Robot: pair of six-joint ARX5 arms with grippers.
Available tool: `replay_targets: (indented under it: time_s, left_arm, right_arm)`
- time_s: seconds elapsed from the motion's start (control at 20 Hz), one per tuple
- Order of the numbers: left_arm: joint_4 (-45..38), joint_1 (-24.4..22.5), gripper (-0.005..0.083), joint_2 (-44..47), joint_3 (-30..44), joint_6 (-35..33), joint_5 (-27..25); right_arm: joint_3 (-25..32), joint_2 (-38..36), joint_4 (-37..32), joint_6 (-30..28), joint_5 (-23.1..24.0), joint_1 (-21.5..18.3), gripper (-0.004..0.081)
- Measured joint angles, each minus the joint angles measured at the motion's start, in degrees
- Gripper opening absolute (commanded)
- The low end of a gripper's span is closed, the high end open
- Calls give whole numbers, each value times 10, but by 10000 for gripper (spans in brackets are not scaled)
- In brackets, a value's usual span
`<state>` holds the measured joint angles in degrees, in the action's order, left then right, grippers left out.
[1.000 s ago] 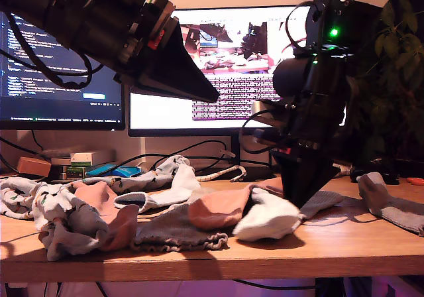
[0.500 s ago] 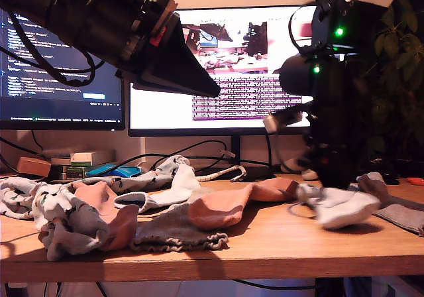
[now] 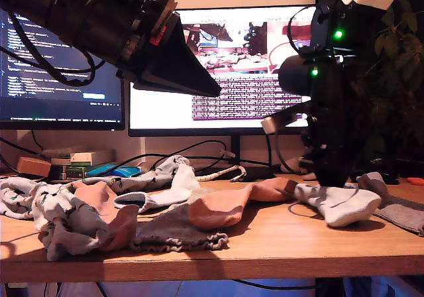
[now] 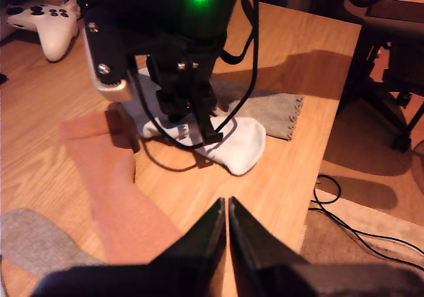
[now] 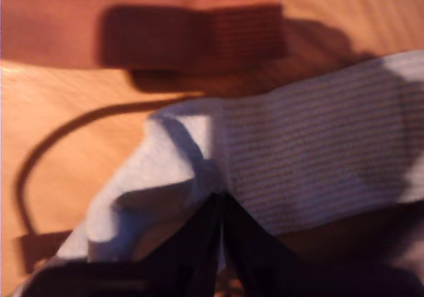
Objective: Pair up the socks based on colour and pattern, by placing them on top of one another
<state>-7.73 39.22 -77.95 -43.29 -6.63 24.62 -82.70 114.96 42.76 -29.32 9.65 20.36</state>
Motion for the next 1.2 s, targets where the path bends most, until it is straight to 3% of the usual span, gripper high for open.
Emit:
replay_targets:
  time_s: [0.35, 0.5, 0.65, 0.75, 1.0, 1.2]
  left_arm:
    - [1, -16, -24, 0, 0, -18, 2]
    - [13, -37, -24, 3, 0, -20, 4]
    - [22, -56, -24, 37, 0, -23, 4]
    - [38, -66, -24, 73, -1, -26, 5]
    - [82, -91, -24, 95, -8, -44, 15]
    - [106, -94, -24, 96, -8, -56, 23]
  right_arm:
    - [-1, -76, 37, 64, -32, 3, -13]
    - [-5, -110, 57, 114, -83, 5, -13]
    - [2, -124, 18, 160, -93, 13, -13]
    - [35, -155, -19, 190, -94, 22, -13]
    - [177, -300, -140, 250, -96, 30, -13]
    - [261, -340, -133, 288, -106, 35, -13]
